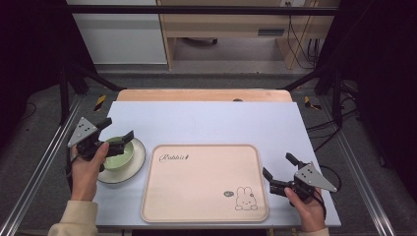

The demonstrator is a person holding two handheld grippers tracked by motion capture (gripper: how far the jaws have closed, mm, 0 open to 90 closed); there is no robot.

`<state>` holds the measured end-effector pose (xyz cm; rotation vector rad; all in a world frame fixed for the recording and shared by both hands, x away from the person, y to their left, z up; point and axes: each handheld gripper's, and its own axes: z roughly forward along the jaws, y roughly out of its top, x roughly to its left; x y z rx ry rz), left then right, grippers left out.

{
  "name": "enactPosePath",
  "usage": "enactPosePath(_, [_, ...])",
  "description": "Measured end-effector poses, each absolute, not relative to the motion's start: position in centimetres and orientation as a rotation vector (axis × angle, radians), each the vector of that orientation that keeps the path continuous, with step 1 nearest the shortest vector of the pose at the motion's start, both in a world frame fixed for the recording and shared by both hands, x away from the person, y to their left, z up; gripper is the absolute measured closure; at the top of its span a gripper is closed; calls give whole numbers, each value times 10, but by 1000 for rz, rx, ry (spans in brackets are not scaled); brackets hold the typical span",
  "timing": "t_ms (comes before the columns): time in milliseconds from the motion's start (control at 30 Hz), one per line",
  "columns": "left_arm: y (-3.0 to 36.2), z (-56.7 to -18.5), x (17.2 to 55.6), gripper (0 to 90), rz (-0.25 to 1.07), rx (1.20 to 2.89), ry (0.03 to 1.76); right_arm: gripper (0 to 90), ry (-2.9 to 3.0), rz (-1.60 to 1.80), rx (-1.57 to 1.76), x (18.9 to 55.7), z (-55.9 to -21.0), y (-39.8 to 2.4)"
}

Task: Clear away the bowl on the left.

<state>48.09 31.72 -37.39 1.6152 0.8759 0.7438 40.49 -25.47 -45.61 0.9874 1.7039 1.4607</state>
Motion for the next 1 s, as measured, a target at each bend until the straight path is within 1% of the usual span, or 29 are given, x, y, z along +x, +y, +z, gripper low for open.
enactPosePath(500, [344,-378,480,44,807,1615,963,44,1712,1447,982,404,-455,-252])
enactPosePath(567, [349,-381,480,40,840,1631,984,44,1715,1446,986,405,-455,-251])
enactPosePath(667, [351,-384,480,40,835,1627,994,44,1715,1445,990,405,-455,-251])
enactPosePath(833, [354,-393,479,40,842,1672,1031,44,1718,1443,991,406,-455,-249])
enactPosePath(1000, [359,-398,481,53,868,1715,1114,47,1724,1445,999,406,-455,-248])
